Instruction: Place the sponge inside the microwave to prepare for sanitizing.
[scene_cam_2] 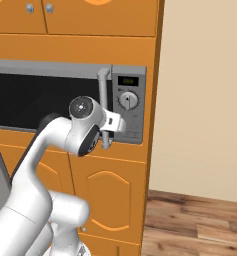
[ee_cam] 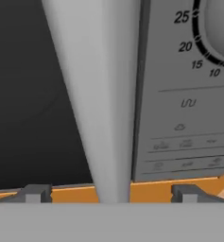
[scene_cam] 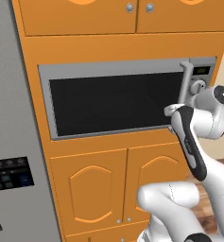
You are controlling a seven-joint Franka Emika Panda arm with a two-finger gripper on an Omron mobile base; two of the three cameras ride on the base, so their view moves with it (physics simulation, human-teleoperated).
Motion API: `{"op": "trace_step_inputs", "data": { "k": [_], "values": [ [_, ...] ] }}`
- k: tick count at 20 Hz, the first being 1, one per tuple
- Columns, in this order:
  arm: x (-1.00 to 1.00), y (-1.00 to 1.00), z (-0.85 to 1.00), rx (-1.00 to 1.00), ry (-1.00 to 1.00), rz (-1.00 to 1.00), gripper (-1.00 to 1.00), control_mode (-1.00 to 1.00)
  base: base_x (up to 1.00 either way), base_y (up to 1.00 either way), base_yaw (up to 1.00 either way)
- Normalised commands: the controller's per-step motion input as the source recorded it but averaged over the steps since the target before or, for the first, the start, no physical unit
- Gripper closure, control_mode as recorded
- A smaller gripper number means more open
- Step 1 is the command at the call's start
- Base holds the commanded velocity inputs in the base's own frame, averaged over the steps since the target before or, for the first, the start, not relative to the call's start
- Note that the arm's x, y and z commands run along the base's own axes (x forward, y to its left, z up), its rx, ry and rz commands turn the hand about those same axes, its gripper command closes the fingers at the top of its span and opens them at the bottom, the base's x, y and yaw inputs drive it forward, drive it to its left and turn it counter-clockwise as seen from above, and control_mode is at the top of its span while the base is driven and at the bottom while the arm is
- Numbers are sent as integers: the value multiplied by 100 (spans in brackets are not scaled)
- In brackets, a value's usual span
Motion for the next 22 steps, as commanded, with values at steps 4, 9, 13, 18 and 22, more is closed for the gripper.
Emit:
{"op": "trace_step_inputs", "data": {
  "k": [4, 9, 13, 18, 22],
  "values": [
    [29, 0, -2, 0, 0, 0, -100, -100, 0, 0, 0],
    [22, 0, -8, 0, -4, 0, -100, -100, 0, 0, 0],
    [12, 0, -9, 0, -7, 1, -100, -100, 0, 0, 0],
    [2, 0, -1, 0, -2, 1, 100, -100, 0, 0, 0],
    [0, 0, 0, 0, 0, 0, 100, -100, 0, 0, 0]
  ]
}}
